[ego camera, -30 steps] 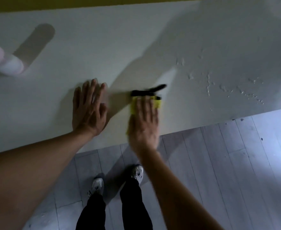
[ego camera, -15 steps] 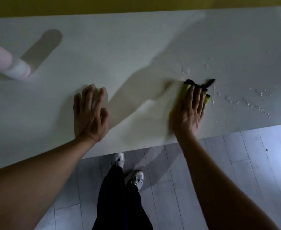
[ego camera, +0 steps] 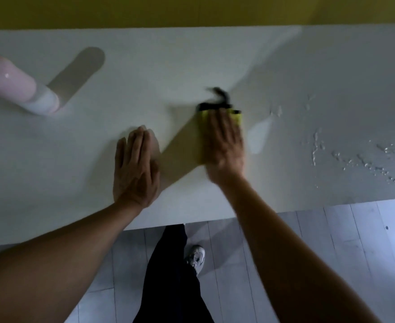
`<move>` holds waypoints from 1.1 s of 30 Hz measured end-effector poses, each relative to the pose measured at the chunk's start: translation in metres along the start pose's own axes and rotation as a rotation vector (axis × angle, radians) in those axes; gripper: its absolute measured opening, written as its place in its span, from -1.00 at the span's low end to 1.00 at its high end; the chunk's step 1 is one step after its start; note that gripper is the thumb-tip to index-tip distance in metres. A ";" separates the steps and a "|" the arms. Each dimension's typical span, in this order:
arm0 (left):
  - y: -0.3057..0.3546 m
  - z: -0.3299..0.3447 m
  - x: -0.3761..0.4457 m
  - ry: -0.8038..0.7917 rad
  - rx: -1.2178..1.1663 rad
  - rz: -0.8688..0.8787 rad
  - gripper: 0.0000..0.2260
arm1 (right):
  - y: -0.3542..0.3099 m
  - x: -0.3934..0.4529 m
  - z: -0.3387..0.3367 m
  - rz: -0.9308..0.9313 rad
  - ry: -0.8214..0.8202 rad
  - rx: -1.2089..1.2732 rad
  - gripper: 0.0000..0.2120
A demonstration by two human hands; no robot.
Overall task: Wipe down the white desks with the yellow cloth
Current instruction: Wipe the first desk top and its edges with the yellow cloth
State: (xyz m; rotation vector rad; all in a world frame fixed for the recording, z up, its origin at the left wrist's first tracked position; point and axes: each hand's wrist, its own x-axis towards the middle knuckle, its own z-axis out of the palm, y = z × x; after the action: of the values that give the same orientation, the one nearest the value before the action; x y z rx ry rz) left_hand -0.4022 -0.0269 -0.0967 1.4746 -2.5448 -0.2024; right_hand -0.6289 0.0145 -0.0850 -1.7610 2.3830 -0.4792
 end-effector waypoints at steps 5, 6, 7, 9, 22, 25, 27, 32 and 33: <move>0.002 0.001 0.002 -0.009 -0.023 -0.017 -0.40 | 0.077 0.025 -0.036 0.437 0.123 0.007 -0.38; 0.002 0.001 0.002 -0.012 -0.020 -0.023 -0.39 | 0.072 0.030 -0.034 0.490 0.142 0.011 -0.37; 0.002 0.002 0.002 -0.015 -0.017 -0.025 -0.39 | 0.060 0.033 -0.030 0.508 0.160 0.012 -0.36; 0.002 0.001 0.002 -0.023 -0.005 -0.024 -0.39 | 0.023 0.037 -0.014 0.376 0.161 0.014 -0.39; 0.001 -0.002 0.003 -0.063 0.003 -0.032 -0.40 | 0.044 0.081 -0.009 0.100 0.166 -0.023 -0.49; 0.002 -0.002 0.005 -0.067 -0.005 -0.044 -0.39 | 0.068 0.093 -0.027 0.425 0.138 -0.009 -0.34; 0.002 -0.002 0.004 -0.078 -0.004 -0.048 -0.39 | 0.059 0.098 -0.021 0.518 0.153 0.007 -0.36; 0.004 -0.002 0.002 -0.096 -0.014 -0.052 -0.40 | -0.045 0.101 0.017 0.080 0.034 0.000 -0.36; 0.004 -0.002 0.002 -0.096 -0.013 -0.057 -0.40 | -0.069 0.096 0.022 -0.037 -0.016 0.004 -0.37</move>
State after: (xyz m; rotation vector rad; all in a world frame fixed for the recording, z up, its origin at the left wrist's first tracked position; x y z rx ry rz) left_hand -0.4064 -0.0265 -0.0931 1.5703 -2.5723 -0.3046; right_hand -0.5888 -0.0988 -0.0754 -1.8033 2.3411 -0.4725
